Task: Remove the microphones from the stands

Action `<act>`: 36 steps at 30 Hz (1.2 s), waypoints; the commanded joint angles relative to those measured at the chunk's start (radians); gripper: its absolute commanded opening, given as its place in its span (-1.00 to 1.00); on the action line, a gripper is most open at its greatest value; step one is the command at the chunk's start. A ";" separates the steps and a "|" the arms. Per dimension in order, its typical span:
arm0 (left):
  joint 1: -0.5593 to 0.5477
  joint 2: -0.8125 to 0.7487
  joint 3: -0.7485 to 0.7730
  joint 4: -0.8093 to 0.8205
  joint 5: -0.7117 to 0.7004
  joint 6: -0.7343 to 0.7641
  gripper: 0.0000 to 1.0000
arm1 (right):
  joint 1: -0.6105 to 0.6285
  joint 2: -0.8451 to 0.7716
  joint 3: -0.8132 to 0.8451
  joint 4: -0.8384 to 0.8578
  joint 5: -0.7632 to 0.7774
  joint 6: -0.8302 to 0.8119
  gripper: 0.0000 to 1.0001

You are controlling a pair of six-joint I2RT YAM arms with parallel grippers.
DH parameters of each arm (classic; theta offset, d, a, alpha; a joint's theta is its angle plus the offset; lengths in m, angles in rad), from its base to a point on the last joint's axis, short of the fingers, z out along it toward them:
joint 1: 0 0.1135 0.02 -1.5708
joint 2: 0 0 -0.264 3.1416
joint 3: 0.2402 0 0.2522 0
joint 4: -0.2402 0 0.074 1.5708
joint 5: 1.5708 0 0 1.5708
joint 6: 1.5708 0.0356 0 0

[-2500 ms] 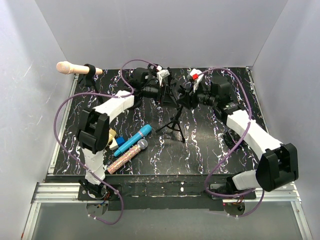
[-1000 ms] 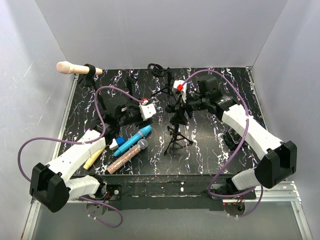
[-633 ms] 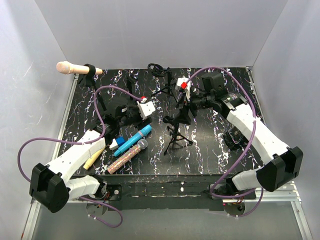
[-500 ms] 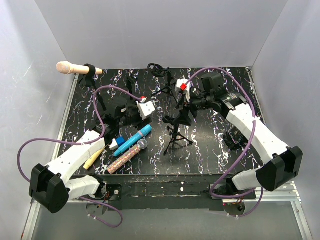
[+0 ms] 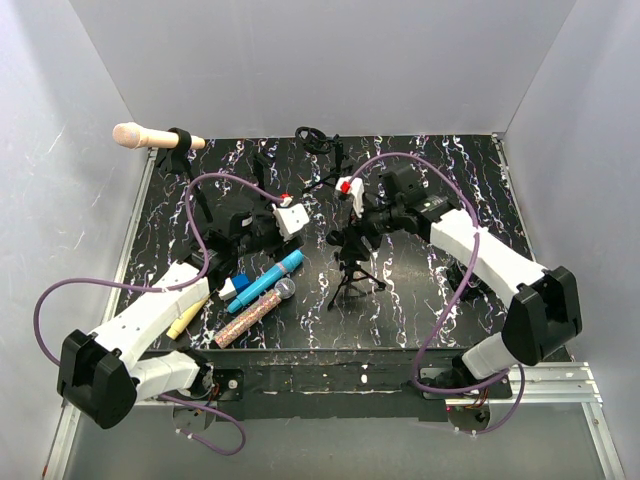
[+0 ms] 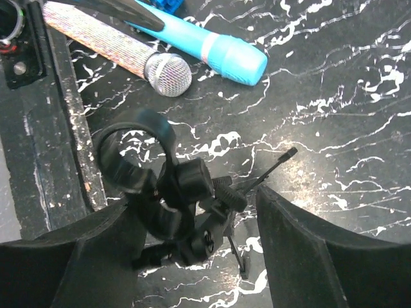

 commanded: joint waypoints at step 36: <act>0.007 -0.095 0.179 -0.338 -0.117 0.052 0.53 | -0.474 0.449 0.519 0.237 0.396 0.202 0.07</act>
